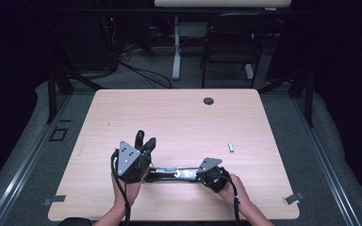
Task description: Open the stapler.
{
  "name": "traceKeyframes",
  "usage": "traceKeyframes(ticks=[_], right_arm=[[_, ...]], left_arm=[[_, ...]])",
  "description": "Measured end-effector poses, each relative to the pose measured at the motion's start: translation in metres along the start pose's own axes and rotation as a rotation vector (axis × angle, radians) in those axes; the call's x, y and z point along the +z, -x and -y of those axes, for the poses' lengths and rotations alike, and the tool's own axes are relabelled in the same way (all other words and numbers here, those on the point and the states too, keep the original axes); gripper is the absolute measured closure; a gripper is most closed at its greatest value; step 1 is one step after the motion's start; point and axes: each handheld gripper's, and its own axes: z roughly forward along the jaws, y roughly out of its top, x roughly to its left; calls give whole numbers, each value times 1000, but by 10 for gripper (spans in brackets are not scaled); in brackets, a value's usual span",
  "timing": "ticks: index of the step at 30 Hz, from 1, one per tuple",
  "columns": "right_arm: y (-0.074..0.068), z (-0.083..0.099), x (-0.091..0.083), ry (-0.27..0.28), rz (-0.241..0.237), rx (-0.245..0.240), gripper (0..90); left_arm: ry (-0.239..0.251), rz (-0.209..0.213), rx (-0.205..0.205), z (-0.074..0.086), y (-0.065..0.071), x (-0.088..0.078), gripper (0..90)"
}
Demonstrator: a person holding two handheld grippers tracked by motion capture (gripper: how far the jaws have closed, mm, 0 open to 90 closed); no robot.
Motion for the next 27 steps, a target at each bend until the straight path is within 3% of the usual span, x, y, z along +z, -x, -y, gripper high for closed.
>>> traceKeyframes(ticks=[10, 22, 27], right_arm=[[0, 0, 0, -3, -2, 4, 900], [0, -1, 0, -6, -2, -6, 900], [0, -1, 0, -5, -1, -7, 900]], left_arm=[[0, -20, 13, 0, -5, -3, 897], [0, -57, 0, 0, -18, -9, 898], [-10, -65, 24, 0, -21, -11, 893]])
